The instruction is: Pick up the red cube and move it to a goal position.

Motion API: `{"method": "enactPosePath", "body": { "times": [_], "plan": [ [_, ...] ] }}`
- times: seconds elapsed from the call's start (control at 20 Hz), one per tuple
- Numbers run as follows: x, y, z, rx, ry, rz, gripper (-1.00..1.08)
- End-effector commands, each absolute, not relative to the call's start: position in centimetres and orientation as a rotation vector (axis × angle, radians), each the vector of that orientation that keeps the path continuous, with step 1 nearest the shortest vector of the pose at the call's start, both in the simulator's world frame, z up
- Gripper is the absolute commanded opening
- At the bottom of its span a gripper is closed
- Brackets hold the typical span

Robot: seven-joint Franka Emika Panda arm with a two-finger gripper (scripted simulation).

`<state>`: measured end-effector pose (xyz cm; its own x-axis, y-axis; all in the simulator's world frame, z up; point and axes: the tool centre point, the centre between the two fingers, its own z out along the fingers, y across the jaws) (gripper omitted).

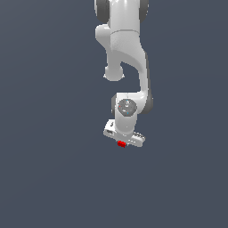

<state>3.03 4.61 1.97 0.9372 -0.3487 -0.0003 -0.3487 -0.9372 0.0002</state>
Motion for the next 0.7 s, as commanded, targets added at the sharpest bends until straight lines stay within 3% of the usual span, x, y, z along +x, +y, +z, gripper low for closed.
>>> {"method": "enactPosePath", "body": {
  "times": [0.0,0.65],
  "plan": [
    [3.0,4.6,2.0,3.092,-0.556,0.0,-1.0],
    [2.7,4.5,3.1,3.092,-0.556,-0.001,-1.0]
  ]
}}
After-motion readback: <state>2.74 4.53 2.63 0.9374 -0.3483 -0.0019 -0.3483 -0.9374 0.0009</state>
